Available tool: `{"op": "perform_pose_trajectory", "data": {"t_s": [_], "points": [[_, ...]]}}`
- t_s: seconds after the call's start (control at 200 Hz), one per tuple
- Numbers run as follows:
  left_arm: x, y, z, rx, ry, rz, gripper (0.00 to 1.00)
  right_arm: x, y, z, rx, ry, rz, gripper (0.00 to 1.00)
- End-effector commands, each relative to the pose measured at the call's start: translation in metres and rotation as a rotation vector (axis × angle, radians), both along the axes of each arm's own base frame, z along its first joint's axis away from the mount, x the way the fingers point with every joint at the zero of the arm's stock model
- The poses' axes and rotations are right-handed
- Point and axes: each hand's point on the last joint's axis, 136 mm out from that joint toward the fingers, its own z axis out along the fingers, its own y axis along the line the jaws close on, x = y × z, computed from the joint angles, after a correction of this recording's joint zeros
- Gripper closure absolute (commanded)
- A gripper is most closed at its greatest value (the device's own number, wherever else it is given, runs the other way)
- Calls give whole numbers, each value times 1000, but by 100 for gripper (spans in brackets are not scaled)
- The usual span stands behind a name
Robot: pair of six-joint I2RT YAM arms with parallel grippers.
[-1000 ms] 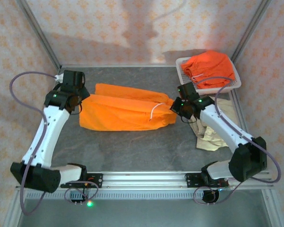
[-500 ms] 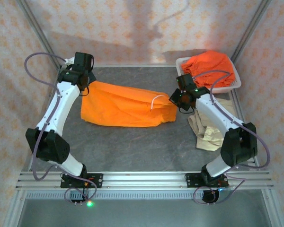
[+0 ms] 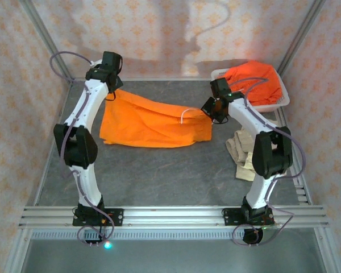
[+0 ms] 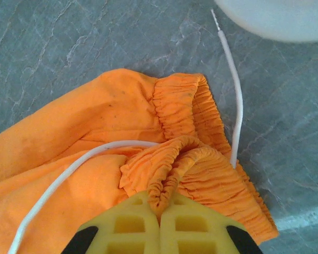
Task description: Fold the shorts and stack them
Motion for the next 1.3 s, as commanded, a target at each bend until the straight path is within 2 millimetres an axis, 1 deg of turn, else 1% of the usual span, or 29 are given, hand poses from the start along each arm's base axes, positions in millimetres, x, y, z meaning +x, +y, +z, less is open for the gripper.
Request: {"op": "perform_pose_trajectory", "data": {"t_s": [0.0, 0.105, 0.165, 0.215, 0.24, 0.27, 0.31, 0.365, 0.41, 0.43, 0.48, 0.495, 0.52, 0.525, 0.57, 0.58, 0.626, 0.646, 0.661, 0.706, 0.751, 0.831, 0.901, 0.956, 1.031, 1.131, 1.176, 1.296], "points": [[3, 15, -9, 25, 46, 34, 100, 17, -4, 4, 11, -9, -33, 97], [15, 14, -28, -7, 70, 39, 100, 28, -7, -4, 11, 6, -50, 93], [23, 12, -38, -33, 80, 35, 100, 34, -8, -10, 7, 19, -58, 89], [29, 7, -44, -58, 83, 25, 100, 39, -8, -13, 7, 26, -61, 81], [32, 5, -48, -73, 86, 18, 96, 41, -8, -15, 9, 30, -63, 77], [37, 1, -47, -94, 80, 4, 92, 44, -7, -13, 14, 30, -62, 69], [41, -2, -45, -113, 79, -8, 87, 46, -5, -11, 22, 32, -57, 62], [44, -5, -31, -126, 61, -24, 78, 50, -2, -1, 34, 13, -48, 51], [43, -7, -16, -132, 35, -36, 65, 50, -1, 11, 47, -12, -43, 41], [42, -8, -8, -135, 21, -42, 58, 49, 0, 17, 55, -26, -40, 38], [36, -9, 13, -141, -19, -54, 46, 46, 1, 34, 80, -66, -34, 30], [35, -10, 21, -144, -38, -59, 42, 44, 2, 39, 86, -80, -33, 29], [30, -11, 27, -150, -51, -65, 36, 42, 2, 46, 96, -101, -30, 26], [30, -11, 32, -153, -63, -68, 34, 42, 3, 48, 98, -107, -29, 25], [20, -15, 46, -172, -101, -82, 23, 36, 5, 59, 112, -145, -21, 20], [18, -16, 49, -179, -111, -86, 21, 34, 6, 64, 117, -160, -18, 19], [8, -20, 58, -207, -145, -102, 12, 27, 9, 71, 126, -184, -7, 16], [4, -22, 58, -221, -155, -106, 9, 25, 11, 74, 131, -192, 0, 15], [-2, -24, 65, -233, -176, -114, 7, 23, 14, 76, 136, -200, 6, 15], [-13, -29, 65, -272, -201, -122, 2, 19, 20, 78, 155, -207, 26, 14], [-22, -35, 58, -312, -211, -125, 0, 16, 30, 77, 179, -204, 48, 13], [-34, -44, 41, -386, -216, -127, 0, 17, 49, 71, 220, -184, 92, 12], [-39, -52, 18, -435, -196, -133, 0, 22, 65, 63, 245, -159, 123, 12], [-42, -57, 0, -455, -171, -132, 0, 31, 78, 55, 265, -142, 147, 11], [-45, -65, -29, -490, -126, -134, 0, 44, 89, 43, 293, -110, 156, 10], [-51, -71, -67, -527, -73, -126, 0, 62, 97, 25, 296, -74, 161, 10], [-56, -73, -85, -539, -46, -120, 0, 69, 99, 13, 293, -53, 156, 10], [-71, -74, -126, -549, 14, -97, 0, 86, 96, -15, 295, -11, 118, 9]]}}
